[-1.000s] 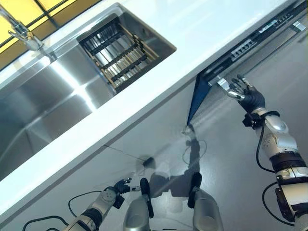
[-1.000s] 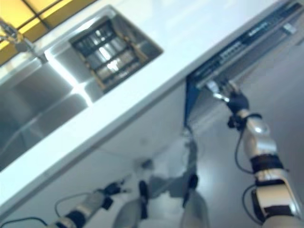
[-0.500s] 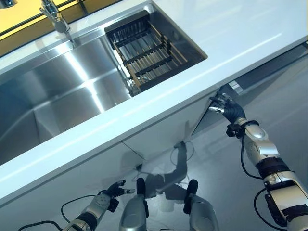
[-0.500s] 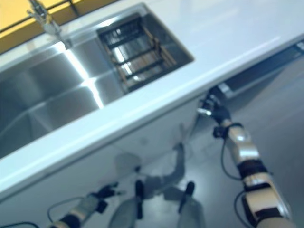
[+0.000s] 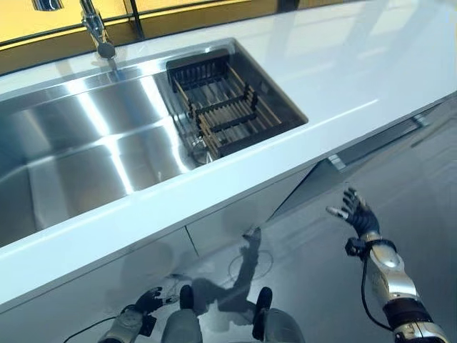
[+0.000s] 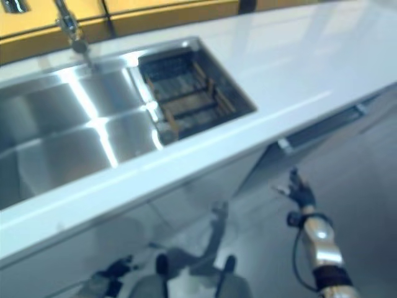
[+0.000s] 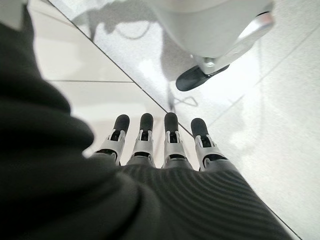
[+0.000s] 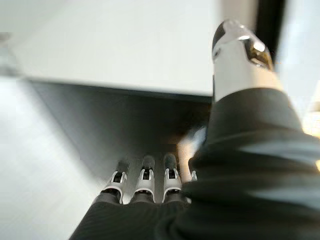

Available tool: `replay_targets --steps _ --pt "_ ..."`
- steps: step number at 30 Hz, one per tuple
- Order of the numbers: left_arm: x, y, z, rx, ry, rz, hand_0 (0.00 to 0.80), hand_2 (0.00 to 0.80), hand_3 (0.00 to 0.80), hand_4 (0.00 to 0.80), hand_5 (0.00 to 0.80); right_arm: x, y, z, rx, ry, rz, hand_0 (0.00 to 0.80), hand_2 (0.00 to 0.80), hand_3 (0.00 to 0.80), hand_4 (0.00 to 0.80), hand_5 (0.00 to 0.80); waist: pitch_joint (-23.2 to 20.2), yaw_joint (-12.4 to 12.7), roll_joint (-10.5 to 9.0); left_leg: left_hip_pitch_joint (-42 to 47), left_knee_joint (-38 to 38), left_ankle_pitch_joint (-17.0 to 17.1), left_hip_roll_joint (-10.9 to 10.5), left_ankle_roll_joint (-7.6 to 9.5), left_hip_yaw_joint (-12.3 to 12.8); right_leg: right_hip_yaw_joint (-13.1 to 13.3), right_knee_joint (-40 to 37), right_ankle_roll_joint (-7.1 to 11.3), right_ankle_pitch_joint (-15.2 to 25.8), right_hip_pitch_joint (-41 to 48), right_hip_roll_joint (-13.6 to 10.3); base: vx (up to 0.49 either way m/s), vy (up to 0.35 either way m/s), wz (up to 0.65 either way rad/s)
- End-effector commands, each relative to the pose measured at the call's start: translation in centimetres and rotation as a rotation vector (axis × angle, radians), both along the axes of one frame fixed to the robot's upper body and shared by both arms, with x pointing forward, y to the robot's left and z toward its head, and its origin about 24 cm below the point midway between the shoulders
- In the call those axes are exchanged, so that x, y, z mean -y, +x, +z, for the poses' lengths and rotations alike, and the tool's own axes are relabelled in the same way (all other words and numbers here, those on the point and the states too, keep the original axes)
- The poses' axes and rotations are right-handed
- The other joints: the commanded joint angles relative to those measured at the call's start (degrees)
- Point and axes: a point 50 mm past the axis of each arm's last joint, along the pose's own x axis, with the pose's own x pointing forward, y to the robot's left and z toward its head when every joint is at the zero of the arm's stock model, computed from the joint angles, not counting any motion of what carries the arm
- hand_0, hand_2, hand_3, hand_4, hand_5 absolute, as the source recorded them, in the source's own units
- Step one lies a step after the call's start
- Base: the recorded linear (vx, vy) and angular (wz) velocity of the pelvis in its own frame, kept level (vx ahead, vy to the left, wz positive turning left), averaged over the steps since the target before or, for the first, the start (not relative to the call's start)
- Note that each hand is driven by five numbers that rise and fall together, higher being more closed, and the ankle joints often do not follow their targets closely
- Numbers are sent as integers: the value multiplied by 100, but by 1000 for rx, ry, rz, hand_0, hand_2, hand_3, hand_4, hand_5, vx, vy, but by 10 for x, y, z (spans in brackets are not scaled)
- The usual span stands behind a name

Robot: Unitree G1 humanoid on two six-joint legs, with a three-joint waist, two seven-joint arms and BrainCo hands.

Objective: Take plates into dishwasher

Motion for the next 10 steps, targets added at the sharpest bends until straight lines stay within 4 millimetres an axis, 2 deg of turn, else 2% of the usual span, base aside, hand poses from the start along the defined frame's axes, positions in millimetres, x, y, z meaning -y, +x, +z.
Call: replay_targets --steps 1,4,7,8,9,10 --pt "3 -3 -3 -3 -33 41 0 0 0 0 0 21 -10 -8 -127 -94 -27 0 0 0 0 0 -230 9 302 108 -192 -170 -159 664 118 498 972 234 576 97 -114 73 79 4" --pt "0 -3 -3 -21 -15 37 0 0 0 0 0 25 -41 -44 -328 -113 -55 0 0 0 0 0 -351 74 249 142 -212 -211 -208 725 -86 698 1013 217 633 127 -46 70 -17 18" --pt "-3 -4 -3 -48 17 16 0 0 0 0 0 20 -72 -72 -511 -119 -52 0 0 0 0 0 -469 84 181 112 -202 -235 -240 760 -372 1047 898 197 733 127 67 69 -103 40" --pt "-4 -4 -3 -50 20 17 0 0 0 0 0 19 -75 -75 -530 -117 -51 0 0 0 0 0 -475 78 175 112 -203 -237 -242 762 -406 1085 887 195 734 128 81 88 -157 74" --pt "-8 -5 -3 -67 42 -5 0 0 0 0 0 15 -92 -87 -606 -92 -69 0 0 0 0 0 -525 59 167 110 -211 -229 -245 772 -616 1336 823 172 715 137 159 71 -167 77" --pt "-10 -5 -2 -72 55 -5 0 0 0 0 0 14 -99 -91 -639 -80 -78 0 0 0 0 0 -546 66 160 100 -214 -224 -242 770 -694 1406 812 178 751 148 139 65 -152 68"
